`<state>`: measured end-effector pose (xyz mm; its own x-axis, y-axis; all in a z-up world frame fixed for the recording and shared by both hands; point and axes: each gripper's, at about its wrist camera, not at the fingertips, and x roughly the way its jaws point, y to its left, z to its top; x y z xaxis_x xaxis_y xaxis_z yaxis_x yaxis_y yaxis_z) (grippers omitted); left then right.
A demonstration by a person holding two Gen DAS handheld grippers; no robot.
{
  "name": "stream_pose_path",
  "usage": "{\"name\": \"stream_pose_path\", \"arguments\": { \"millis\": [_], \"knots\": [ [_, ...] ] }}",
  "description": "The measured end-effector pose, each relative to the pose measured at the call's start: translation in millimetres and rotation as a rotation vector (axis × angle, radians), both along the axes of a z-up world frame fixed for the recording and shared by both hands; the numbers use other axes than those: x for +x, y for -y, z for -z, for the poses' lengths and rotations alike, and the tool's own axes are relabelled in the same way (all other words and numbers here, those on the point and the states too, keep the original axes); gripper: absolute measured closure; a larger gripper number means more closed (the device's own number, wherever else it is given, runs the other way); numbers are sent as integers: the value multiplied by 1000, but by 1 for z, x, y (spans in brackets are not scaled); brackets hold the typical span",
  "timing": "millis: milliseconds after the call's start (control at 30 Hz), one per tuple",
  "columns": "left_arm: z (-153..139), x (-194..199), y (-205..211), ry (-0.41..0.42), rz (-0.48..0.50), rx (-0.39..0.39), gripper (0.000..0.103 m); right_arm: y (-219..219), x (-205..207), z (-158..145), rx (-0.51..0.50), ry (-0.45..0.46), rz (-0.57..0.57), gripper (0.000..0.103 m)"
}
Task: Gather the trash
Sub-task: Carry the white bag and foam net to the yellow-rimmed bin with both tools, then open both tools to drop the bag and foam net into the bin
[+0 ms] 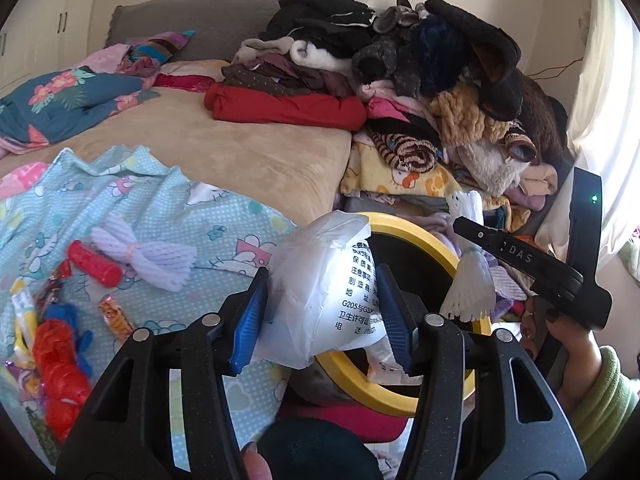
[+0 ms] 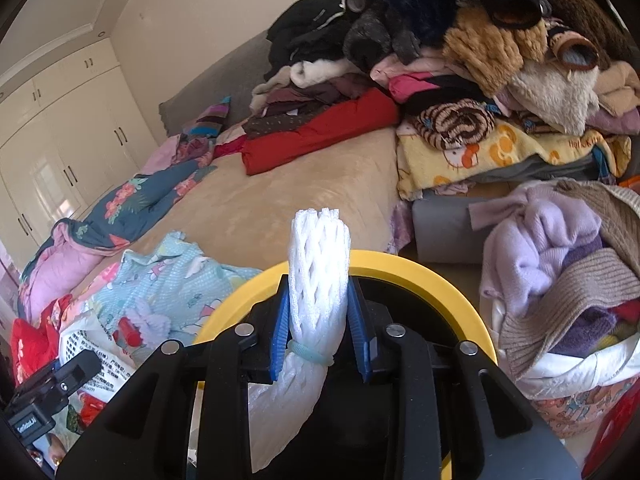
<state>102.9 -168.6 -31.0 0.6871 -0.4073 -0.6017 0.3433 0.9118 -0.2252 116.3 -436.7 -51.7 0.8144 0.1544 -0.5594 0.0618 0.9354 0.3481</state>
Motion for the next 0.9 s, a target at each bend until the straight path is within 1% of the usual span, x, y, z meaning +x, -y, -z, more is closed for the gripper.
{"name": "stream_pose_path", "arguments": {
  "millis": [33, 67, 100, 133, 167, 200, 267, 333, 400, 533, 600, 767, 900],
  "knots": [
    [2, 1, 0, -3, -2, -3, 55, 2, 1, 2, 2, -7, 2, 75],
    [3, 2, 1, -7, -4, -7, 52, 3, 2, 4, 4, -11, 4, 72],
    [4, 2, 1, -10, -7, -10, 45, 3, 1, 5, 7, -13, 6, 65],
    [6, 3, 0, -18, -7, -20, 42, 4, 2, 7, 11, -15, 10, 61],
    [7, 3, -1, -21, -10, -25, 35, 5, 2, 8, 15, -16, 12, 55],
    [7, 2, -2, -21, -16, -26, 25, 6, 3, 9, 18, -16, 14, 52],
    [8, 0, -8, -17, -34, -40, 17, 7, 4, 10, 19, -15, 22, 44],
    [7, -4, -13, -3, -55, -48, 12, 7, 3, 10, 30, -7, 26, 38],
    [5, -7, -18, 17, -74, -39, 11, 5, 3, 10, 29, 1, 28, 31],
    [-2, -11, -29, 52, -113, -40, 11, -3, 1, 6, 19, 35, 12, 27],
    [-7, -14, -36, 76, -134, -42, 11, -8, -2, 3, 8, 58, 8, 23],
    [-13, -21, -51, 104, -172, -49, 11, -26, -9, -6, -20, 115, -28, 18],
    [-14, -24, -65, 111, -204, -57, 11, -40, -14, -12, -33, 149, -52, 16]
  ]
}}
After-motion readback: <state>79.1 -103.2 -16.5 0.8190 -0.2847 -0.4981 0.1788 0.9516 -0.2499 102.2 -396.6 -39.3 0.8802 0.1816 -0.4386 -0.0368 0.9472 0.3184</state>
